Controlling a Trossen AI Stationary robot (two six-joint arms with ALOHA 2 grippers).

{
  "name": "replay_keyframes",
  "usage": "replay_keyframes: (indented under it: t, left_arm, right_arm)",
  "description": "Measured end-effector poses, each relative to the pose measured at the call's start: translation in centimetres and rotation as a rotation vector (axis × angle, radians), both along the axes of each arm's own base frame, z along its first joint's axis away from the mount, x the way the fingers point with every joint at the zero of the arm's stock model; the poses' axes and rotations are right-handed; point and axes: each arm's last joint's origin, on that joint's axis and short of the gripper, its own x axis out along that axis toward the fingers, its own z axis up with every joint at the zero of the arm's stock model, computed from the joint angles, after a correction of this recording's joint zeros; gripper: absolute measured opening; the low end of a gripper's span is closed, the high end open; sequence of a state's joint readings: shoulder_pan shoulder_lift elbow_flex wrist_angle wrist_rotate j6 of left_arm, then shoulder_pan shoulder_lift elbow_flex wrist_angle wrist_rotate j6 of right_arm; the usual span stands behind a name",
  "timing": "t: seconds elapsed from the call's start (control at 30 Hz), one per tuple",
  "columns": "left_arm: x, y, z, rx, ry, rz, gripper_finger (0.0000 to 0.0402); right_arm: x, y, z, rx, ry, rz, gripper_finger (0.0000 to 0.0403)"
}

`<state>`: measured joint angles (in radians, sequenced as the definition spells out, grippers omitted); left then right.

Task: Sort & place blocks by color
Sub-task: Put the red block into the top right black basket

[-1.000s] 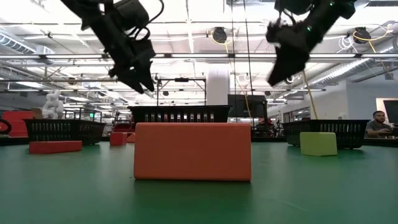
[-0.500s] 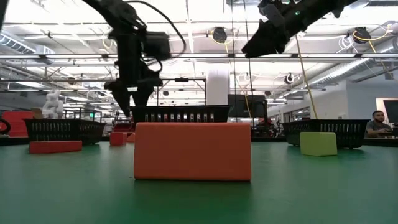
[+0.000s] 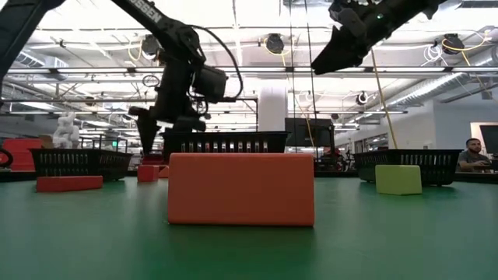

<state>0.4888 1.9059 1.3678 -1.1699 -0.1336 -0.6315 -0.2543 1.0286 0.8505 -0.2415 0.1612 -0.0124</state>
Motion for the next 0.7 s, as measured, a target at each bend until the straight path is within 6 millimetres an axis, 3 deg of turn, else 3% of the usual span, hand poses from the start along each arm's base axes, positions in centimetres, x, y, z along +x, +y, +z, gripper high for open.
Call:
replay_keyframes:
  t: [0.2, 0.7]
  left_arm:
    - [0.1, 0.5, -1.2, -0.031, 0.018, 0.021, 0.0282]
    - [-0.1, 0.5, -1.4, -0.035, 0.038, 0.029, 0.0282]
  right_arm:
    - [-0.6, 0.2, 0.3, 0.007, 0.0, -0.001, 0.022]
    - [-1.0, 0.3, 0.4, 0.026, 0.002, -0.008, 0.022]
